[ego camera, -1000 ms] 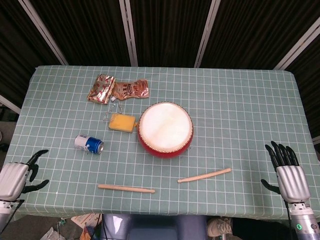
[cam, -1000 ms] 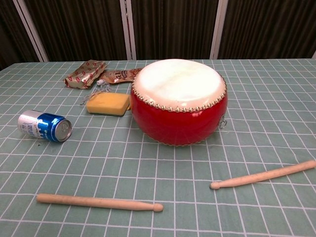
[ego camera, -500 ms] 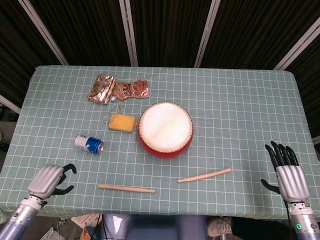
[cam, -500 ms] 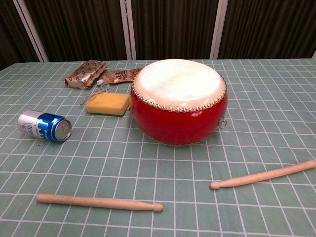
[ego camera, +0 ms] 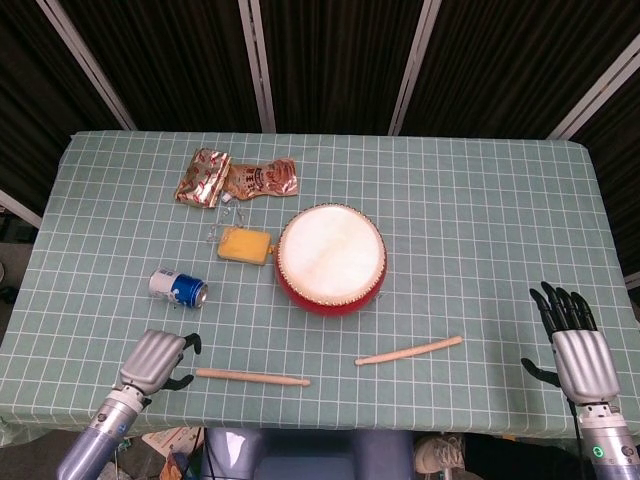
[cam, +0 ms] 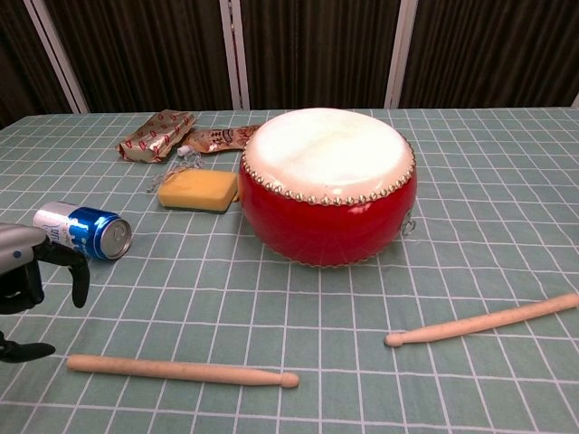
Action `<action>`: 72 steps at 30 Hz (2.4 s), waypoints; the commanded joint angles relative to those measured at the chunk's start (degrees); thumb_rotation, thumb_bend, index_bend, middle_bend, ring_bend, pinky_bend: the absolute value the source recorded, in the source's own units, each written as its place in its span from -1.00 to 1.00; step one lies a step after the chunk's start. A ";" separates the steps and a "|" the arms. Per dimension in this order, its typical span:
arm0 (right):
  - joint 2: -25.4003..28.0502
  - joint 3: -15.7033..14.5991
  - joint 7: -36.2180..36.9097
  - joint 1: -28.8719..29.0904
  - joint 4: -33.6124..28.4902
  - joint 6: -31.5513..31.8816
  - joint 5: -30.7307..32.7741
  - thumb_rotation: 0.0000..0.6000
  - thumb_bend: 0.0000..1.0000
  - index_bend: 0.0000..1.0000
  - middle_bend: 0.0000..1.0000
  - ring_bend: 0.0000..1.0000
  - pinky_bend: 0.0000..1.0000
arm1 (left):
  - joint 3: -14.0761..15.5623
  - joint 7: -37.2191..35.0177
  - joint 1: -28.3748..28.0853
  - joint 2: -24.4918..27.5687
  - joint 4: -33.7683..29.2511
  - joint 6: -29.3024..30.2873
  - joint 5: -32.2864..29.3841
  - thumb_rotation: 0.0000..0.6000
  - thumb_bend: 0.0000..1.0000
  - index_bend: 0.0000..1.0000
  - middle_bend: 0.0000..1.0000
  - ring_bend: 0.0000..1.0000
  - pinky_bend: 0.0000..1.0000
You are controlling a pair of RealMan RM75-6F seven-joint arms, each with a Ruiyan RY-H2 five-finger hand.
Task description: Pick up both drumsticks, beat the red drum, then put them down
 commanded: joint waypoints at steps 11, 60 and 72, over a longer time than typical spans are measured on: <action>0.03 0.09 0.16 0.06 -0.08 -0.10 0.21 1.00 -0.66 -1.00 -1.00 -1.00 -0.88 | -0.07 8.55 -2.85 -7.82 2.34 0.29 -7.29 1.00 -0.53 -0.01 1.00 1.00 1.00; 0.26 0.58 1.00 0.08 -0.66 -0.37 1.43 1.00 -0.66 -1.00 -0.96 -0.91 -0.86 | -3.12 -4.64 -4.00 -0.23 -4.79 6.75 -8.08 1.00 0.10 0.44 1.00 1.00 1.00; -1.32 0.69 -3.96 2.64 0.89 -2.53 -0.77 1.00 -0.61 -0.29 0.99 1.00 0.99 | -3.93 -19.89 -0.82 11.25 -6.03 8.98 -1.12 1.00 0.10 0.45 1.00 1.00 1.00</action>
